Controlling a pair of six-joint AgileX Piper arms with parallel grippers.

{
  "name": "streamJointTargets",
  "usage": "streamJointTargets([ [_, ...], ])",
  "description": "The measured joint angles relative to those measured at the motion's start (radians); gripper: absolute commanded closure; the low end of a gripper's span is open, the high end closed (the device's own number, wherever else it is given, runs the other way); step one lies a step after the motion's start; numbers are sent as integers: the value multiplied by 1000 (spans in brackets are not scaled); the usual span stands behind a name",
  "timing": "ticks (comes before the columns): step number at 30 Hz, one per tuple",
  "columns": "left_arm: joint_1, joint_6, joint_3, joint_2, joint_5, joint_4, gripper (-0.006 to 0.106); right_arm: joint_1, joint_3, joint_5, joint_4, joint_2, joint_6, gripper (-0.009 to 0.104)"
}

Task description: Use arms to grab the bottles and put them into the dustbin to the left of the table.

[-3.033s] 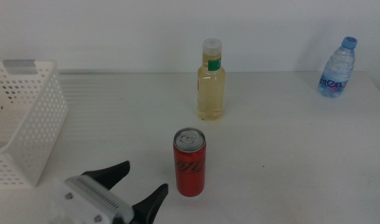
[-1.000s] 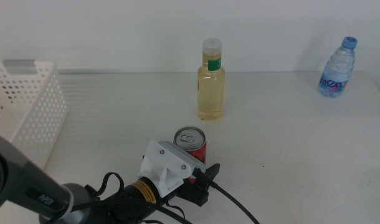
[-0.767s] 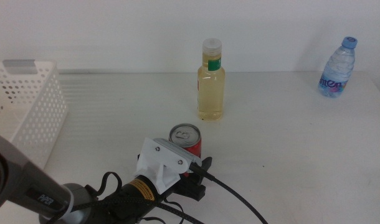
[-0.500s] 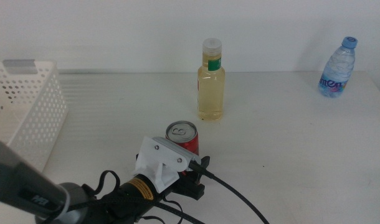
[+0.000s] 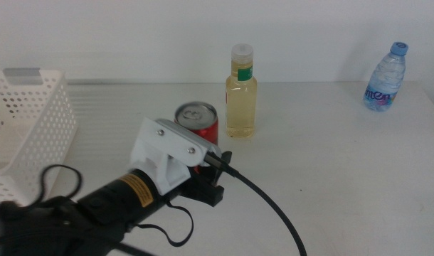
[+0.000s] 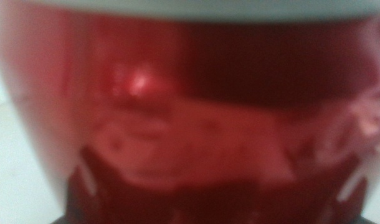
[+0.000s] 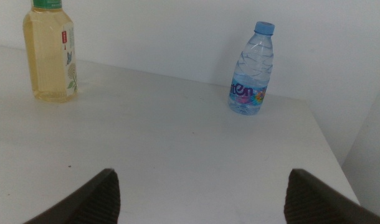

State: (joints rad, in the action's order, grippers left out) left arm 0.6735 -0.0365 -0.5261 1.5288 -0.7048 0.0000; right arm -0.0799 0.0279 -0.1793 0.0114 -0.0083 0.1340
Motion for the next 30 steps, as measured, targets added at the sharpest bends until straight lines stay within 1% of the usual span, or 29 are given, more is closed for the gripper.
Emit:
streamJointTargets([
  [5, 0, 10, -6, -86, 122, -7, 105, 0, 0, 0, 0, 0, 0, 16],
  [10, 0, 20, -72, -129, 314, -8, 105, 0, 0, 0, 0, 0, 0, 16],
  [17, -18, 21, -240, -149, 696, -8, 105, 0, 0, 0, 0, 0, 0, 16],
  [23, -76, 23, -372, -149, 1000, -10, 105, 0, 0, 0, 0, 0, 0, 16],
  [30, -230, -27, -537, -149, 1329, -11, 105, 0, 0, 0, 0, 0, 0, 16],
])
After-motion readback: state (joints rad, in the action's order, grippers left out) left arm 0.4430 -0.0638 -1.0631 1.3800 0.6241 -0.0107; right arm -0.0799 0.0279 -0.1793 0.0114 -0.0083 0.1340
